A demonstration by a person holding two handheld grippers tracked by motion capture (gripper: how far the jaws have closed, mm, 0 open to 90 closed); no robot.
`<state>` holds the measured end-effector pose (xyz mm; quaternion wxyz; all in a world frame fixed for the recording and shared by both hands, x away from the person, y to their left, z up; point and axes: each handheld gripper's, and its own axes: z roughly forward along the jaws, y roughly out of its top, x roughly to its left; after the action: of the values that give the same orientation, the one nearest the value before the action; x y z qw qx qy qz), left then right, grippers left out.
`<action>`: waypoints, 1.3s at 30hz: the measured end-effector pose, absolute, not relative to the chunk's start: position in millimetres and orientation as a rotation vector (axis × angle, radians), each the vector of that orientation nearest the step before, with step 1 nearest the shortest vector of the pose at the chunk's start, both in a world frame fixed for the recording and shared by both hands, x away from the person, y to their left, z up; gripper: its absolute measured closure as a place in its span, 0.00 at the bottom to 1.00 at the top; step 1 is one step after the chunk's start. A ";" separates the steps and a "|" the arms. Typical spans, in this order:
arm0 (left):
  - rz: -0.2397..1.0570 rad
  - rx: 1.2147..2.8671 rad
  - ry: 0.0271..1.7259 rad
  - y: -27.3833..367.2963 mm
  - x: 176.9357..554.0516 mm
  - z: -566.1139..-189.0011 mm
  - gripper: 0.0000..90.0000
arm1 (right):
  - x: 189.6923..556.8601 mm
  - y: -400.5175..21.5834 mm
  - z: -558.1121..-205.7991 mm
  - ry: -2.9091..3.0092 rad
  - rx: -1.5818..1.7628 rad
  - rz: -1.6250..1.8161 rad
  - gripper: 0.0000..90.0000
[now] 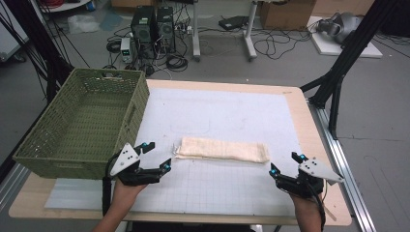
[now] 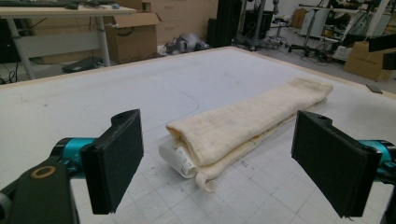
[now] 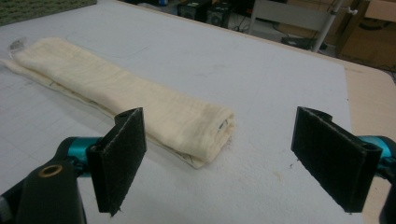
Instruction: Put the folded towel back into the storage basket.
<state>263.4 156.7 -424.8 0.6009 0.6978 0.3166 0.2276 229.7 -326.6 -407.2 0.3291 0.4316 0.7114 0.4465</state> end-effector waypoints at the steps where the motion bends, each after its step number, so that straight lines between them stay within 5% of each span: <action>1: 0.531 1.617 0.735 156.3 263.0 -424.6 0.19 | 229.3 -326.7 -407.1 1.862 1.132 1.166 0.19; 39: 0.494 1.644 0.750 156.8 267.0 -413.6 0.20 | 235.5 -326.0 -409.3 1.870 1.141 1.182 0.19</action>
<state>267.0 156.8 -413.6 0.5923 0.7070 0.3226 0.2126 235.5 -326.0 -409.3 0.3203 0.4343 0.7117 0.4498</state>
